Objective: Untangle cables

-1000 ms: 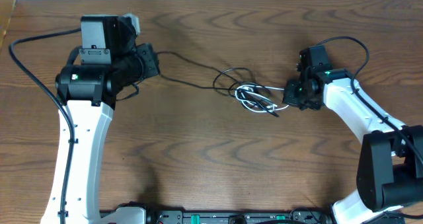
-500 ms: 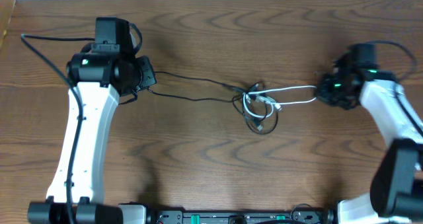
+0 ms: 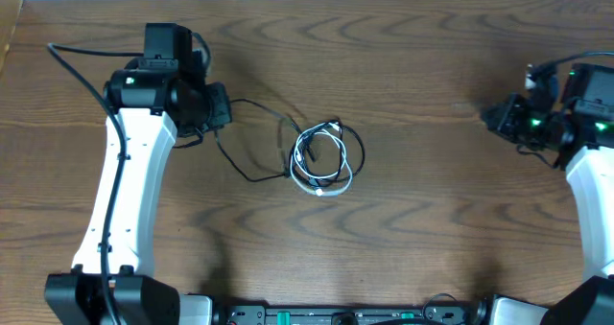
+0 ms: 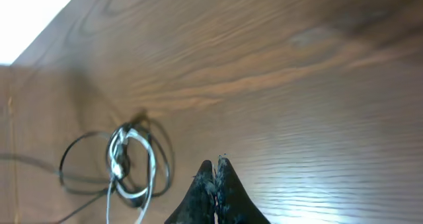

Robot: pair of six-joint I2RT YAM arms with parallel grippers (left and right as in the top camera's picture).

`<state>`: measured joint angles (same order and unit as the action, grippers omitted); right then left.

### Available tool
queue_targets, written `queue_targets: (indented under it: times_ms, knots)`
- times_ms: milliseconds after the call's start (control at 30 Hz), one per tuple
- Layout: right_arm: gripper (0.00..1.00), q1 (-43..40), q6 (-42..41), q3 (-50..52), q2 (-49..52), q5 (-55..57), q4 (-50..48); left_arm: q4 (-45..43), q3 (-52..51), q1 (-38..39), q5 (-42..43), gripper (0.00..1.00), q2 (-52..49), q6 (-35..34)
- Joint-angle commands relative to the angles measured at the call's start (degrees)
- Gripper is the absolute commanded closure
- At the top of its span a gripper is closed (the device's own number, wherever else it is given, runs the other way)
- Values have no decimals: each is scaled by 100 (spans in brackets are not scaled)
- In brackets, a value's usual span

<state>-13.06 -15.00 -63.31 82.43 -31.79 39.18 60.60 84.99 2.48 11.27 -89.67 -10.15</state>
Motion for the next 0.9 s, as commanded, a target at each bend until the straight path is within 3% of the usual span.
queue_targets:
  times_ms: [0,33,100,167,233,300,433,600,867]
  knots:
    - [99,190,133,-33,-35,-83,2,105,70,55,286,88,-173,306]
    - [98,190,136,-33,-35,-46,4,153,70,52,177,83,-197,308]
    - [89,190,142,-33,-35,22,13,188,70,44,90,64,-232,341]
    - [74,190,192,-33,-35,42,17,181,70,55,243,44,-240,487]
    - [59,190,201,-33,-35,114,24,149,70,109,693,36,-240,745]
    - [51,190,203,-33,-35,153,26,98,70,201,1325,34,-240,1143]
    - [48,190,203,-31,-33,166,26,-92,70,570,2177,34,-249,1832]
    - [45,190,249,-28,-33,173,50,-678,70,1174,2024,34,-448,1829]
    - [43,192,249,-22,-31,188,52,-1554,72,1888,984,34,-1447,1934]
